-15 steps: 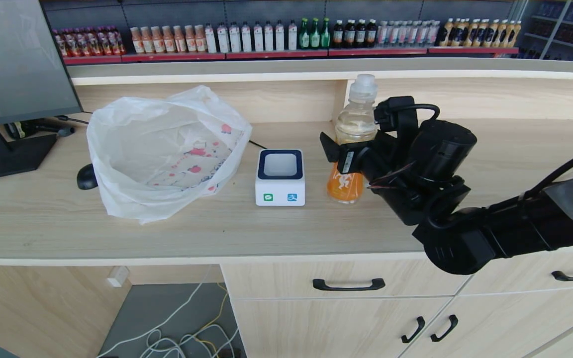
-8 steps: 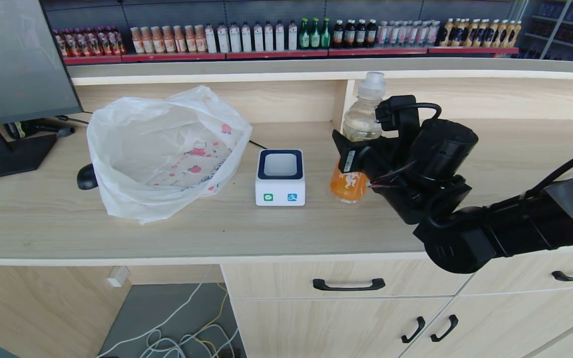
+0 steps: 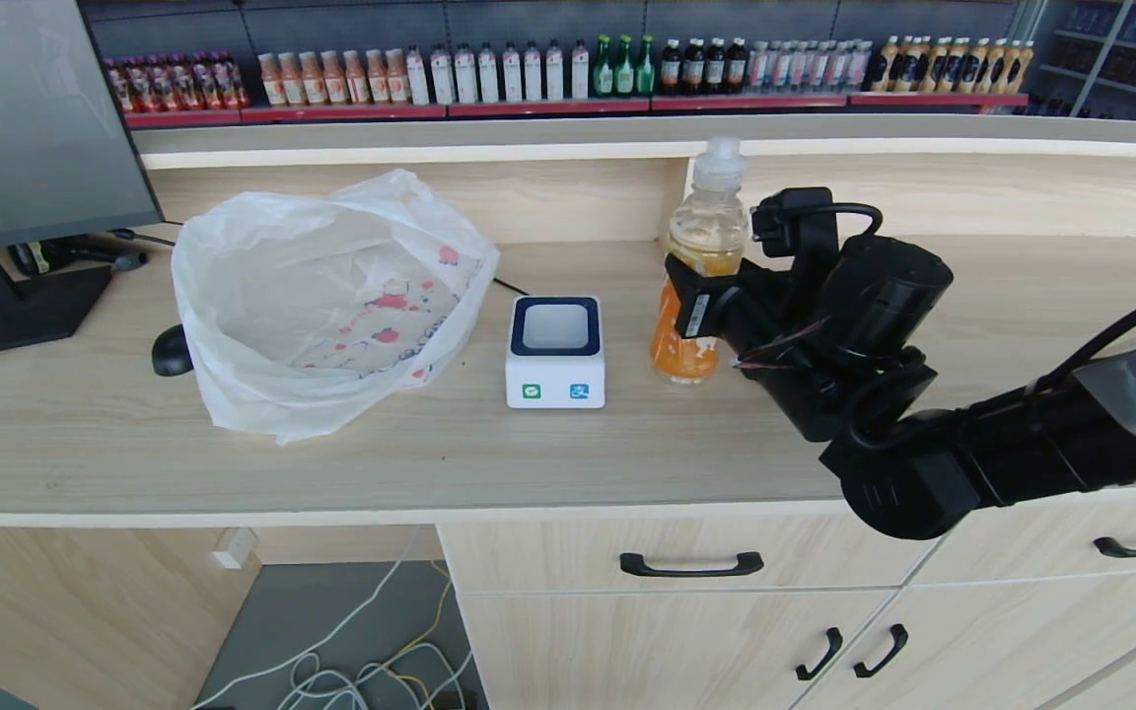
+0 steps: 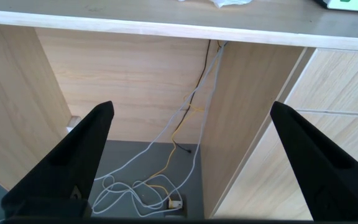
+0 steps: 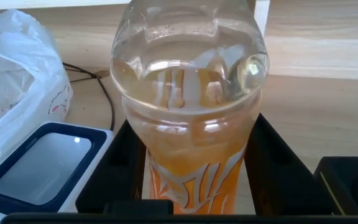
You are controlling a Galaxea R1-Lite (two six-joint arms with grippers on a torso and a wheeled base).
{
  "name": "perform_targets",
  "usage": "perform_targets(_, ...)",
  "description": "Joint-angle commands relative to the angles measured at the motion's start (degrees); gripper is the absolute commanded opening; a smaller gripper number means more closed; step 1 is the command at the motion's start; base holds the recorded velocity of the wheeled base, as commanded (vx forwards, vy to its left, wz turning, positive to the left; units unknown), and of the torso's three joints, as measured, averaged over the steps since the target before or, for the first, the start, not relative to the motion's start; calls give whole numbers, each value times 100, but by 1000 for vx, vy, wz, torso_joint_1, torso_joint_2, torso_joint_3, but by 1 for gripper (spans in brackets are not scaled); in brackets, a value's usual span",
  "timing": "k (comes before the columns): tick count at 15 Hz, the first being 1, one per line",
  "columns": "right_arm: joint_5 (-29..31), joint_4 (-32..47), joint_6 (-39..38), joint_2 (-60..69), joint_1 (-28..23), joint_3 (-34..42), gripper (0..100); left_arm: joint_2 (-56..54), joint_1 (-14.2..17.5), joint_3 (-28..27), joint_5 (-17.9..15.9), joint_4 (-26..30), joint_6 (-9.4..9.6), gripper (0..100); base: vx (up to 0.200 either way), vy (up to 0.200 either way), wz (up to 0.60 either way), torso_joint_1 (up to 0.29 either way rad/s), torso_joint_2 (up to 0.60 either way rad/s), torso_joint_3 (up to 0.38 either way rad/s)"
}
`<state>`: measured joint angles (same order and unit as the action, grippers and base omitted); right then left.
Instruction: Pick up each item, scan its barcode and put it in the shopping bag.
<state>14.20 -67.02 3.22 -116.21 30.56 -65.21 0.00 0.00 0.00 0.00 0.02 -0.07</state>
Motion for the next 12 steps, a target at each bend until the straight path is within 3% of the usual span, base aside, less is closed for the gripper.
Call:
perform_targets(1, -5, -12, 3, 55, -24, -10, 0, 0, 0, 0, 0, -2, -1, 100, 0, 0, 0, 0, 0, 0)
perform_targets(12, -58, -12, -5, 292, -24, -1, 0, 0, 0, 0, 0, -2, -1, 100, 0, 0, 0, 0, 0, 0)
